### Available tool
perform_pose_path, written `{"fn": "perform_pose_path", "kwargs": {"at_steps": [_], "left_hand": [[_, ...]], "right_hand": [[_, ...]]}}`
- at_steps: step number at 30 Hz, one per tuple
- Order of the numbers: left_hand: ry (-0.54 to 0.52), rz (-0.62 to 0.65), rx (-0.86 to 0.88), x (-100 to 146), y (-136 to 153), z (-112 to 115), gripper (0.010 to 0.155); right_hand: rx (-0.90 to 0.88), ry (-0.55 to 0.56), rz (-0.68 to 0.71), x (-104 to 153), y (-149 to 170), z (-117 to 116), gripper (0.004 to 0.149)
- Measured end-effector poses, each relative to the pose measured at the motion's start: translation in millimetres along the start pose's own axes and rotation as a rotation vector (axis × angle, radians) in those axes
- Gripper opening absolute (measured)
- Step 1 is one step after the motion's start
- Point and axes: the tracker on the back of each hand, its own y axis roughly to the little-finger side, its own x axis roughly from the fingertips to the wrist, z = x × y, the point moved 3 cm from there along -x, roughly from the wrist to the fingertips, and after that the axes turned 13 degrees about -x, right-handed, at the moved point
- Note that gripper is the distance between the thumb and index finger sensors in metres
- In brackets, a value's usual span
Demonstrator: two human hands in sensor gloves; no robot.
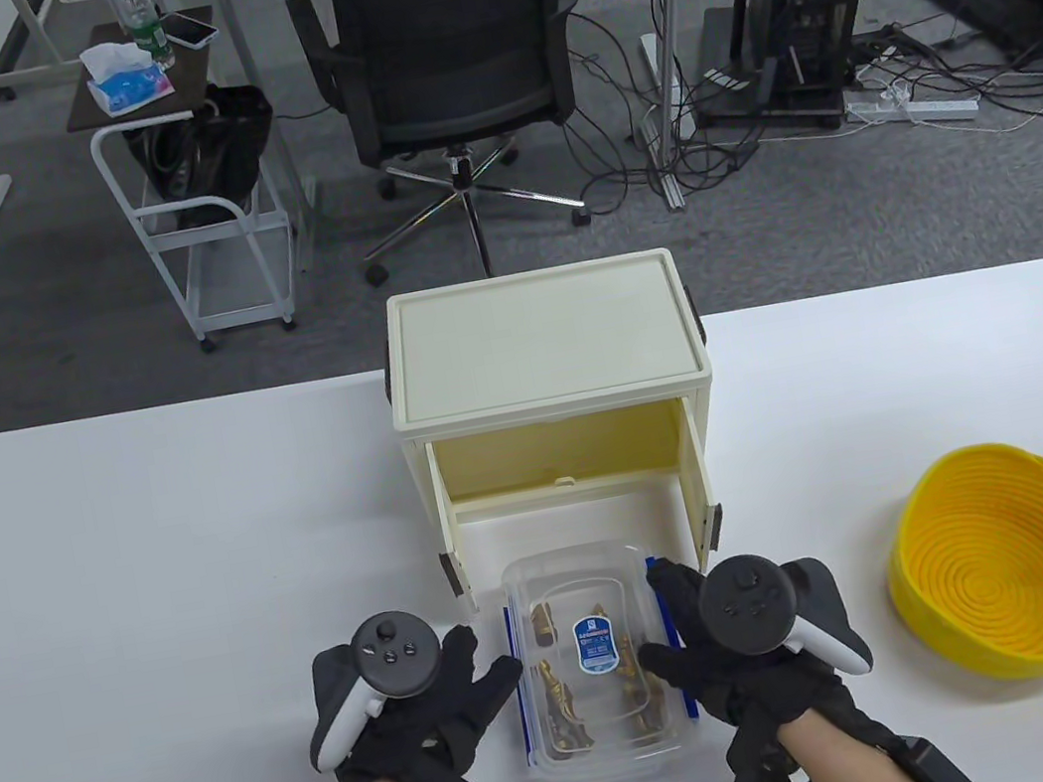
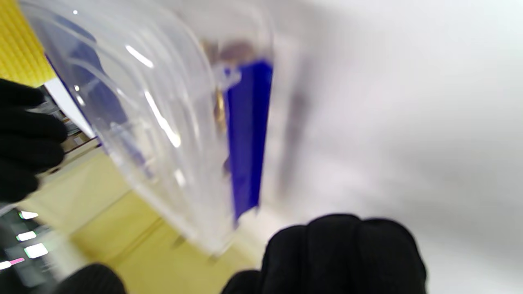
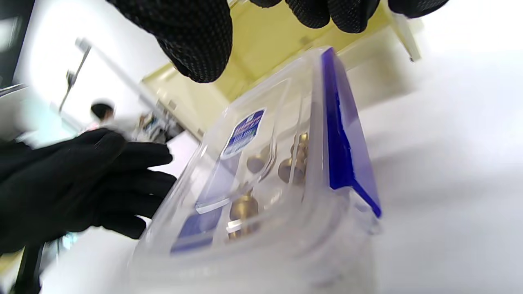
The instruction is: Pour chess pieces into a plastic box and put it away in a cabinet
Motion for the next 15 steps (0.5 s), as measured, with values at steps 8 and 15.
{"fn": "perform_pose_path", "kwargs": {"at_steps": [8,15], "left_hand": [[0.284,-0.059,0.295,-26.5,28.3,28.9,0.091],[0.346,-0.014,0.378,-35.3,14.7,48.8,0.092]], "right_hand": [[0.374,-0.150,0.020,-1.8,-26.8,-44.1,0.071],[0.547,-0.141,0.048,-1.6,-29.3,-57.0,0.093]]}}
